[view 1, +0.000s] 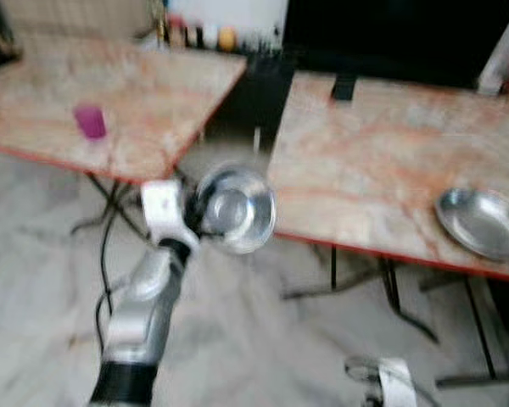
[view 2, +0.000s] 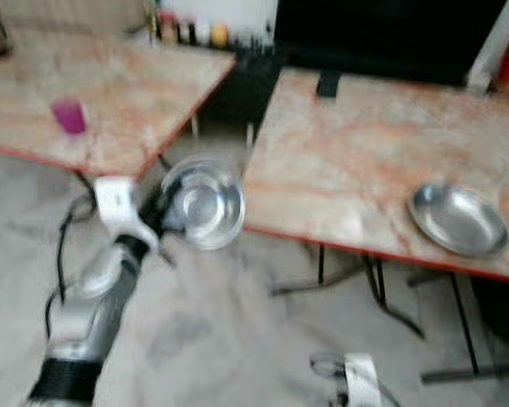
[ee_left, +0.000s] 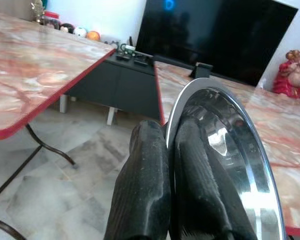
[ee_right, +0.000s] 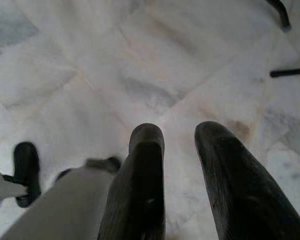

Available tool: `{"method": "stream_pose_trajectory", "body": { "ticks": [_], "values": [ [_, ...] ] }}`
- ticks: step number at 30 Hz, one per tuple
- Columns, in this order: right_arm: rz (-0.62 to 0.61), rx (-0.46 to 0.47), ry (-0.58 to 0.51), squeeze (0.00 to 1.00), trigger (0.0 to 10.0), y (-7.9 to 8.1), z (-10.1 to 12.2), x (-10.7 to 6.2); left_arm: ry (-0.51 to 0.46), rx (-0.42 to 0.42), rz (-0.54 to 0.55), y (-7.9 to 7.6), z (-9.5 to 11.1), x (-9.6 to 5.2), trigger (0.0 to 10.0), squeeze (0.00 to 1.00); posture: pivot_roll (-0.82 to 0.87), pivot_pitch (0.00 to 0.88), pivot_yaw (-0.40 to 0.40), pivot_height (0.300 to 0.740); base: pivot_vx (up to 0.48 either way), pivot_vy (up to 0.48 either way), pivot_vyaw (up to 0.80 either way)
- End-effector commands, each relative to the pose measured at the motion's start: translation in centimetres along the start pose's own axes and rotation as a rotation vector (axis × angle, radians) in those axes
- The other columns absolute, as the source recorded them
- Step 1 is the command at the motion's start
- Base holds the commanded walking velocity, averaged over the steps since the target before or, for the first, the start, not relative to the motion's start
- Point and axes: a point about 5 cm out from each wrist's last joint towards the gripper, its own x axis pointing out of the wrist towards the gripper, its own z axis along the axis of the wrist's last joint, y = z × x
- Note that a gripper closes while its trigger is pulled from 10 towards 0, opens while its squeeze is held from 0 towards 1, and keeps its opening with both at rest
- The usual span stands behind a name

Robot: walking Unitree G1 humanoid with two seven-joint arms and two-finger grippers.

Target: Setting the table

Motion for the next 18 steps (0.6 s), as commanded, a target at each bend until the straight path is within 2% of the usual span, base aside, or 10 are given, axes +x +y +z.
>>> {"method": "stream_pose_trajectory", "body": {
  "ticks": [1,16,18],
  "values": [
    [-0.014,0.007,0.001,0.0,10.0,-0.66,-0.09,-0.09,-0.019,-0.001,-0.038,-1.15,0.43,0.34,10.0,0.0,0.08,0.0,-0.045,0.74,0.0,-0.398,0.0],
    [-0.021,0.02,-0.001,0.0,10.0,-0.7,-0.13,-0.1,-0.016,0.001,-0.051,-1.24,0.35,0.32,10.0,0.0,0.09,0.0,-0.045,0.74,0.0,-0.399,0.0],
    [-0.022,0.023,-0.001,0.0,10.0,-0.7,-0.14,-0.1,-0.015,0.001,-0.052,-1.25,0.35,0.32,10.0,0.0,0.09,0.0,-0.045,0.74,0.0,-0.399,-0.48]
  ]
}}
